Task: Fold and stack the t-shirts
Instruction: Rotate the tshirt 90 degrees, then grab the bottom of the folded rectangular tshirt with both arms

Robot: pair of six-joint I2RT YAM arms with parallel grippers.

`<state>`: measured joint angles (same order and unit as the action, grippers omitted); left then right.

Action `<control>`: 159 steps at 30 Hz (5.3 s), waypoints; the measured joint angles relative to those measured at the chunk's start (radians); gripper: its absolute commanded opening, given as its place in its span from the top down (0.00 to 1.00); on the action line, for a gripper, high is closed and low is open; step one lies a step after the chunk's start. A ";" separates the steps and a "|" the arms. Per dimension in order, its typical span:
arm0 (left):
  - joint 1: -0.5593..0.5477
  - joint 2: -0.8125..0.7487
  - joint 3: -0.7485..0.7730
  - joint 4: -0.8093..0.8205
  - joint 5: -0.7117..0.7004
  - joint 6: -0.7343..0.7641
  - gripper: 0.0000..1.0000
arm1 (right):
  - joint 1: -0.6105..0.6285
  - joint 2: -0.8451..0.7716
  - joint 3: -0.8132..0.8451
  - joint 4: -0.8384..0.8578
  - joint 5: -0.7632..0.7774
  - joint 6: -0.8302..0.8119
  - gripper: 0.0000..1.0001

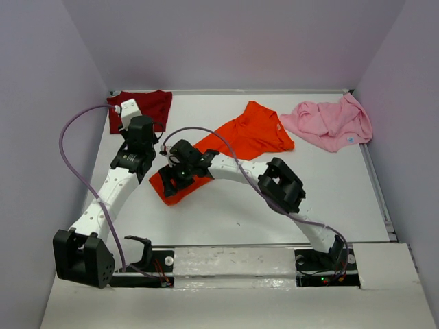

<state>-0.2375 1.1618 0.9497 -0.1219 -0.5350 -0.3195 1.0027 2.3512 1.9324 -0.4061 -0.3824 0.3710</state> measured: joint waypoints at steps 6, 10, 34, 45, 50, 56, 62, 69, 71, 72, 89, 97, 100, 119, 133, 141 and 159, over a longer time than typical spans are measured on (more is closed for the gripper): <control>0.000 0.000 0.000 0.001 0.000 0.001 0.48 | -0.005 0.013 -0.043 0.057 -0.019 0.015 0.30; 0.000 0.000 0.000 0.002 0.000 0.001 0.48 | -0.006 -0.055 -0.175 0.129 -0.018 0.015 0.30; 0.011 0.009 0.000 0.006 0.036 -0.003 0.48 | 0.020 -1.117 -1.239 -0.121 0.253 0.329 0.30; 0.017 0.013 0.000 0.007 0.048 -0.005 0.48 | -0.050 -0.889 -0.678 -0.247 0.544 0.166 0.30; 0.017 0.021 0.000 0.006 0.056 -0.007 0.48 | -0.288 -0.550 -0.389 -0.150 0.542 0.027 0.30; 0.017 0.021 0.000 0.008 0.064 -0.010 0.48 | -0.486 -0.183 -0.069 -0.133 0.532 -0.027 0.30; 0.017 0.021 0.000 0.010 0.072 -0.011 0.48 | -0.641 -0.056 0.016 -0.167 0.541 -0.041 0.30; 0.017 0.026 0.000 0.012 0.085 -0.014 0.48 | -0.703 -0.051 0.024 -0.177 0.553 -0.058 0.30; 0.017 0.032 0.000 0.013 0.089 -0.015 0.48 | -0.703 -0.032 0.053 -0.183 0.535 -0.060 0.30; 0.017 0.035 0.000 0.013 0.090 -0.015 0.48 | -0.702 -0.012 0.083 -0.194 0.511 -0.060 0.30; 0.017 0.040 0.000 0.013 0.098 -0.021 0.48 | -0.705 0.235 0.401 -0.170 -0.028 0.013 0.29; 0.017 0.040 0.000 0.013 0.101 -0.022 0.48 | -0.704 0.313 0.502 -0.137 -0.183 0.050 0.29; 0.017 0.041 0.000 0.013 0.102 -0.023 0.48 | -0.703 0.312 0.504 -0.133 -0.202 0.046 0.29; -0.019 -0.131 -0.150 0.050 0.447 -0.251 0.48 | -0.653 -0.999 -0.634 0.139 0.006 0.053 0.34; -0.374 -0.375 -0.501 0.023 0.667 -0.618 0.48 | -0.508 -1.519 -1.271 -0.116 0.183 0.246 0.37; -0.576 -0.416 -0.515 -0.119 0.604 -0.722 0.48 | -0.411 -1.557 -1.307 -0.232 0.247 0.328 0.37; -1.075 -0.077 -0.512 -0.165 0.423 -0.957 0.48 | 0.094 -1.224 -1.328 -0.206 0.515 0.589 0.39</control>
<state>-1.3125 1.0851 0.4381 -0.2867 -0.1123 -1.2762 1.0966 1.1271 0.6044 -0.6125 0.1329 0.9596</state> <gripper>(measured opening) 0.520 0.617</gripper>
